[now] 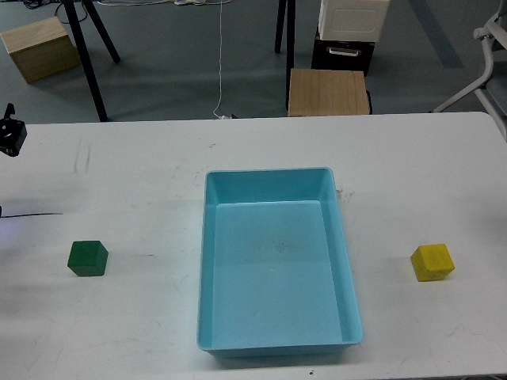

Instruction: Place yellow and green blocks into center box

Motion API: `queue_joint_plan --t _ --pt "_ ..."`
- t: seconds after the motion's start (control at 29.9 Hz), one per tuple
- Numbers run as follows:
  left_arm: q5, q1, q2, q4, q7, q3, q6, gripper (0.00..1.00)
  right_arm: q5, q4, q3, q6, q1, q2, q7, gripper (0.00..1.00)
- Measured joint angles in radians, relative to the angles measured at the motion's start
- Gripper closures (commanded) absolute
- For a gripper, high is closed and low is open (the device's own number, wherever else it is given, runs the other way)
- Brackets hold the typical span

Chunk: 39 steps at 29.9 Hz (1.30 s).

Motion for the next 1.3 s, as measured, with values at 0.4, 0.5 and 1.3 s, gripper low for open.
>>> queue_joint_plan --t 0.4,0.5,1.3 --pt "0.030 -0.001 0.000 0.006 0.000 0.000 0.000 0.00 -0.651 0.078 -0.016 -0.027 0.101 -0.205 -0.038 0.01" --pt "0.059 -0.001 -0.001 0.007 -0.001 0.000 0.000 0.00 -0.763 0.121 -0.017 -0.025 0.115 -0.267 -0.036 0.01" --pt "0.128 0.012 0.006 0.012 -0.004 0.000 0.000 0.00 -1.537 0.308 -0.029 -0.026 0.034 -0.449 0.167 0.02"
